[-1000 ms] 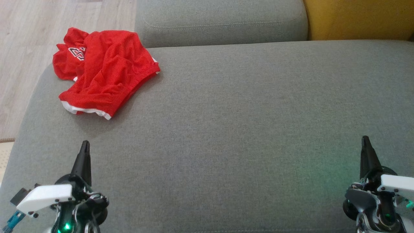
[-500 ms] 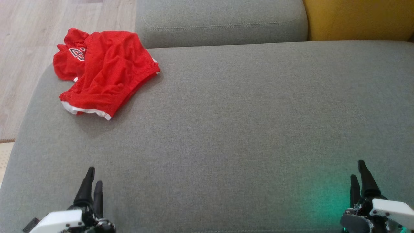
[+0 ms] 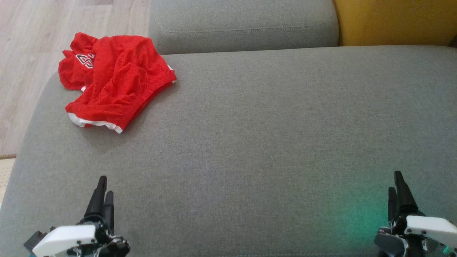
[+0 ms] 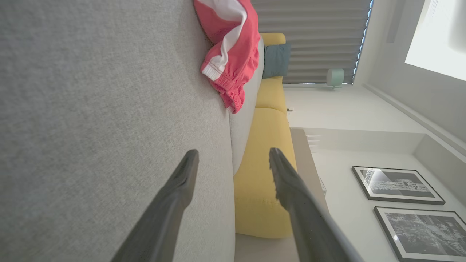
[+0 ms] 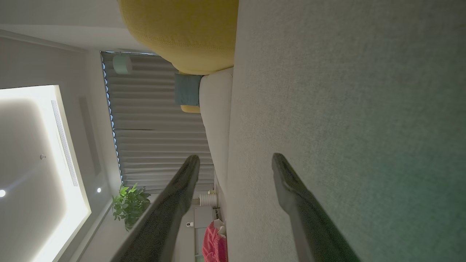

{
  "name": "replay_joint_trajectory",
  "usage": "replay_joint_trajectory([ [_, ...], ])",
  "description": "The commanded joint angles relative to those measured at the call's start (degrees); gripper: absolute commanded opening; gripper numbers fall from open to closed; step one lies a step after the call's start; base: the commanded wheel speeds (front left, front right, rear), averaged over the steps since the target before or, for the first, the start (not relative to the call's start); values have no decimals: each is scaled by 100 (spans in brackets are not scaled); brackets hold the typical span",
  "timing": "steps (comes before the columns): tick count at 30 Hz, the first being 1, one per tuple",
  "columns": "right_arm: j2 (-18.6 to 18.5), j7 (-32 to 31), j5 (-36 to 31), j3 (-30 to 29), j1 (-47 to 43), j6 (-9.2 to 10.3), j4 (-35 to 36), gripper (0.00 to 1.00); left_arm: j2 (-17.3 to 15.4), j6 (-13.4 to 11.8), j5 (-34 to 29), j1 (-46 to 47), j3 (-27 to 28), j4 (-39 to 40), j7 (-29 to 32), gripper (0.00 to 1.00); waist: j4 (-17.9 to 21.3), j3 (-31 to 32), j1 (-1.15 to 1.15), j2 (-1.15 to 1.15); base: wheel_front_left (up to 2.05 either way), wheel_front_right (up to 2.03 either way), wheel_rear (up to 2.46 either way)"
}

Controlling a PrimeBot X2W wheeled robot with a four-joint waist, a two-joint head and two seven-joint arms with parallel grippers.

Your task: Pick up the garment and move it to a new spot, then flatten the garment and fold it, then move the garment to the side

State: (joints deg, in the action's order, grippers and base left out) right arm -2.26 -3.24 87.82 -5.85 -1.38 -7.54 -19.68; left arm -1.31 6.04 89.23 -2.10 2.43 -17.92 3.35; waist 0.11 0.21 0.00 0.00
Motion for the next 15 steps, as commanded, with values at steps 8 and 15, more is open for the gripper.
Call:
replay_joint_trajectory([
  [8,-20,175,-588,111,224,1,440,100,-58,-75,-498,205,-78,476,-173,100,-5,15,0,0,0,0,0],
  [15,-23,310,-1251,201,218,2,688,100,-66,-176,-1117,219,-203,705,-310,100,-10,28,0,0,0,0,0],
])
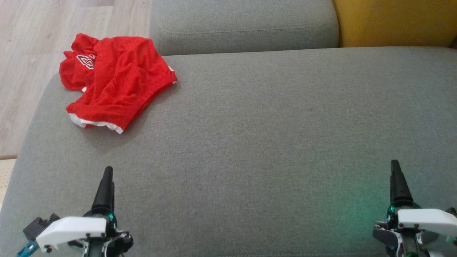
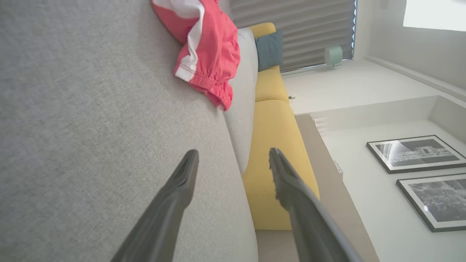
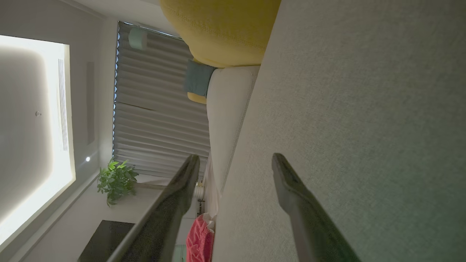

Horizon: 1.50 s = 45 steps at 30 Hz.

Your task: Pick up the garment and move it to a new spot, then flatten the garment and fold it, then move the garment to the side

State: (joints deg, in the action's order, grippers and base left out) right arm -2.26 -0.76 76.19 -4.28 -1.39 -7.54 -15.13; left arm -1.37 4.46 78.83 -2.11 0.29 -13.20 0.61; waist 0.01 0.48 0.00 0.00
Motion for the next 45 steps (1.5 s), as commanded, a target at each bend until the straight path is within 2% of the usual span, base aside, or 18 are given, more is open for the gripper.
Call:
replay_joint_trajectory([
  [1,-23,80,-184,61,220,2,265,100,-61,-32,-153,221,-5,262,-53,100,0,2,0,0,0,0,0],
  [20,-31,384,-1949,419,262,2,594,100,-79,-282,-1858,226,-338,644,-360,100,23,29,0,0,0,0,0],
  [28,-35,519,-2588,533,207,3,719,100,-87,-390,-2802,184,-464,746,-495,100,14,48,0,0,0,0,0],
  [45,-42,806,-3891,877,157,3,524,100,-105,-638,-4249,19,-670,798,-785,100,32,144,0,0,0,0,0],
])
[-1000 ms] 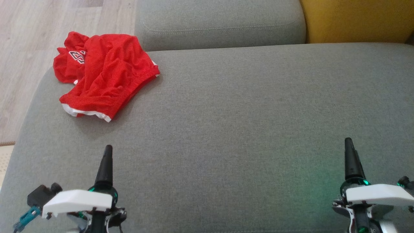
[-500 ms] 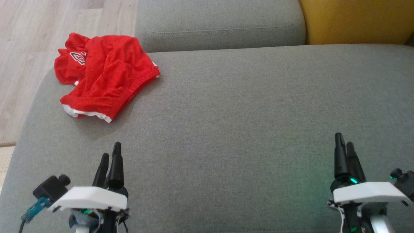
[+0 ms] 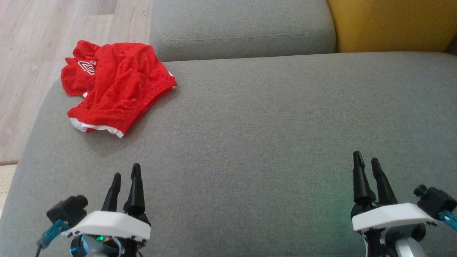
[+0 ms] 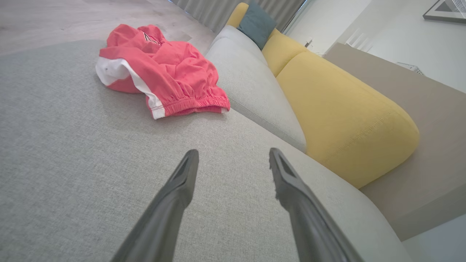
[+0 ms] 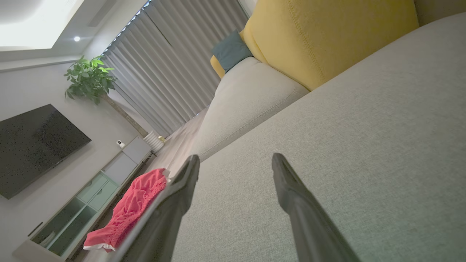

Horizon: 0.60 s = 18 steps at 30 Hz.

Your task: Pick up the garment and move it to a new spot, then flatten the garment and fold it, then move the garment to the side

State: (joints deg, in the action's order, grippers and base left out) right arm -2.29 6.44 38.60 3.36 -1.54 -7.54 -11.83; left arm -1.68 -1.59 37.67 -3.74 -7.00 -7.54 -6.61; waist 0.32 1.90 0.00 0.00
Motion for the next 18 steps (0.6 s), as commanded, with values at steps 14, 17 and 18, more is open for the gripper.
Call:
replay_joint_trajectory([
  [14,-45,322,-1272,245,192,4,127,100,-88,-179,-1127,58,-10,329,-301,100,21,67,0,0,0,0,0],
  [17,-46,372,-1488,268,202,4,117,100,-91,-205,-1310,36,-6,326,-352,100,29,73,0,0,0,0,0],
  [18,-47,389,-1558,274,205,4,112,100,-92,-210,-1370,28,-5,316,-369,100,31,75,0,0,0,0,0],
])
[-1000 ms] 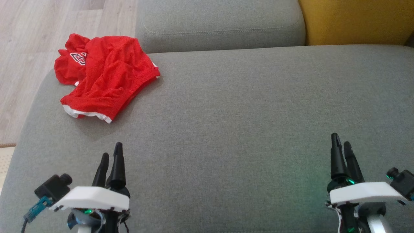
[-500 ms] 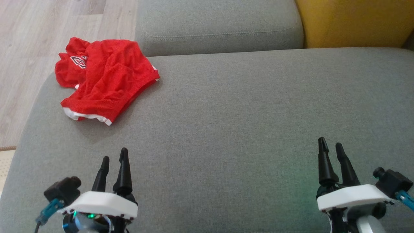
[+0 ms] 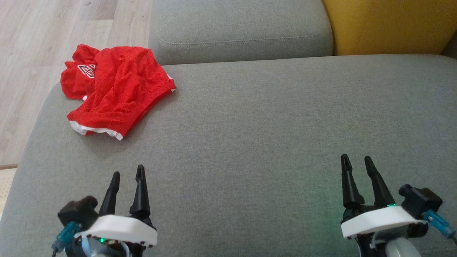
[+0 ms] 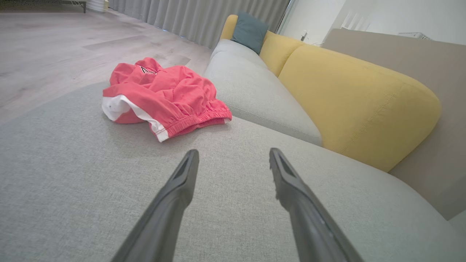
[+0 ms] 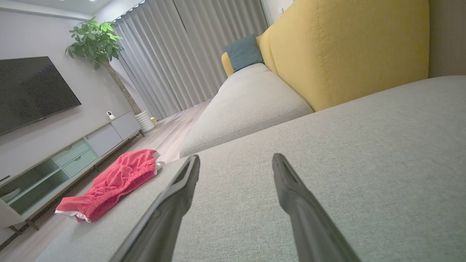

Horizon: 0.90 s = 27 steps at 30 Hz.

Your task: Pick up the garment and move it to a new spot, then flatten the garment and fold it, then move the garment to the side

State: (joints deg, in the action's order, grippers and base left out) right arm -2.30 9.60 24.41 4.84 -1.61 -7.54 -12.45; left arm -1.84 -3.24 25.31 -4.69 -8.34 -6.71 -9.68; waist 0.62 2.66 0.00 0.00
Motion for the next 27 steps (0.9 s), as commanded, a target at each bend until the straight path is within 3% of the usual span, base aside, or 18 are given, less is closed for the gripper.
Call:
replay_joint_trajectory([
  [1,-46,91,-211,131,215,4,171,100,-77,-49,-193,116,127,222,-78,100,2,2,0,0,0,0,0],
  [27,-57,530,-2051,263,283,5,114,100,-103,-175,-1782,60,-54,-6,-521,100,32,50,0,0,0,0,0],
])
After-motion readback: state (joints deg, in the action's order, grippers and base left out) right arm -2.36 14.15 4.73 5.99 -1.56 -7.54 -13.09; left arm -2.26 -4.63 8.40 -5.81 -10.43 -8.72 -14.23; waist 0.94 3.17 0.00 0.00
